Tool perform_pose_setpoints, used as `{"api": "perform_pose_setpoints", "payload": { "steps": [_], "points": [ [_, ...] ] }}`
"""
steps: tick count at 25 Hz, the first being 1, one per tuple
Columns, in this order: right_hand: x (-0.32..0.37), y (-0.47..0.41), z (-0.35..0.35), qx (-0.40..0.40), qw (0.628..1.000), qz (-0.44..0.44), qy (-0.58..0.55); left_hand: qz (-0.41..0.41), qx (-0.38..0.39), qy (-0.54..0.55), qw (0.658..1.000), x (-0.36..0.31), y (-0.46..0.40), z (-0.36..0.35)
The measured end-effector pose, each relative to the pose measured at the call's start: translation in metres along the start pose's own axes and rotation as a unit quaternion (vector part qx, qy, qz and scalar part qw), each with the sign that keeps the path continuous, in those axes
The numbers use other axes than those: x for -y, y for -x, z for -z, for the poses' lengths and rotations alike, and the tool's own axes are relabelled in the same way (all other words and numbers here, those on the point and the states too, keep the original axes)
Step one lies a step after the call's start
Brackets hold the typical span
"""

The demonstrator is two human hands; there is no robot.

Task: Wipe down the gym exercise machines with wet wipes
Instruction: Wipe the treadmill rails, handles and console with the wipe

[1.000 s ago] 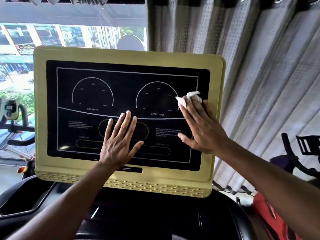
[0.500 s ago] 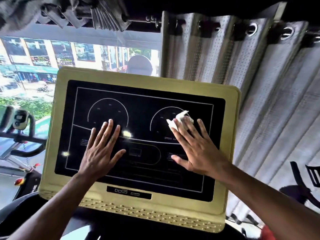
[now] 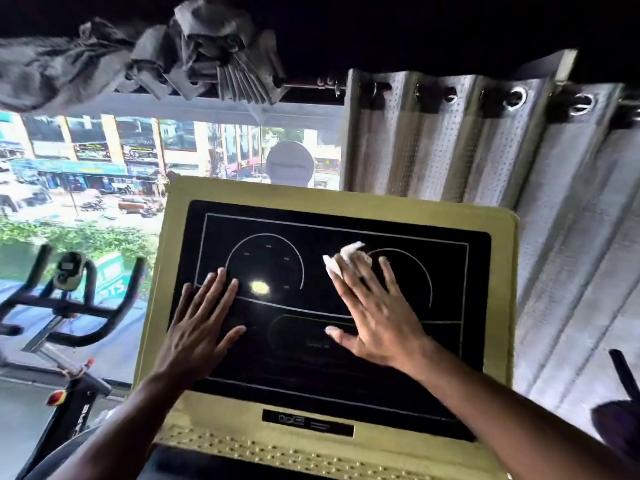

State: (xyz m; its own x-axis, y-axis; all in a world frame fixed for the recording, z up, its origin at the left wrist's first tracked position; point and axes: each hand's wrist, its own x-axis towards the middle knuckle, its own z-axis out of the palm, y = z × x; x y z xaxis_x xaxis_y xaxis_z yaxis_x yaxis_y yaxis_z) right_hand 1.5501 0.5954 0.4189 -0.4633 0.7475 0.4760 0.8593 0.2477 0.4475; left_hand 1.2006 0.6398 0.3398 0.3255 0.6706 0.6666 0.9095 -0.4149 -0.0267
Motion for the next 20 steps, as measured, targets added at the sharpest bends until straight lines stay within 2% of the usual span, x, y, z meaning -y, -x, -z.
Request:
{"api": "perform_pose_setpoints", "payload": {
  "steps": [2,4,7,10,12,14,17,20],
  "points": [
    [-0.006,0.025,-0.004,-0.016,1.0,-0.021,0.002,0.014,-0.008,0.015,1.0,0.023,0.004,0.002],
    [-0.03,0.026,-0.004,-0.036,0.993,-0.113,0.004,0.037,-0.012,0.023,0.999,0.048,0.011,0.006],
    [-0.035,-0.025,0.005,-0.059,0.971,-0.227,-0.04,0.005,0.006,0.019,1.0,0.071,0.019,0.007],
    [0.024,-0.076,0.01,-0.059,0.975,-0.203,-0.063,-0.003,-0.007,0.03,1.0,0.071,0.018,0.003],
    [0.074,-0.07,0.001,-0.041,0.985,-0.157,-0.058,-0.012,-0.014,0.035,0.999,0.071,0.019,0.001],
    [0.097,-0.042,-0.01,-0.03,0.987,-0.149,-0.047,-0.028,-0.02,0.043,0.999,0.08,0.02,-0.001],
    [0.077,-0.031,-0.011,-0.044,0.97,-0.234,-0.048,-0.05,-0.015,0.055,0.997,0.105,0.018,0.002],
    [0.064,-0.079,0.002,-0.067,0.939,-0.325,-0.095,-0.076,-0.008,0.062,0.995,0.124,0.021,0.003]
  ]
}}
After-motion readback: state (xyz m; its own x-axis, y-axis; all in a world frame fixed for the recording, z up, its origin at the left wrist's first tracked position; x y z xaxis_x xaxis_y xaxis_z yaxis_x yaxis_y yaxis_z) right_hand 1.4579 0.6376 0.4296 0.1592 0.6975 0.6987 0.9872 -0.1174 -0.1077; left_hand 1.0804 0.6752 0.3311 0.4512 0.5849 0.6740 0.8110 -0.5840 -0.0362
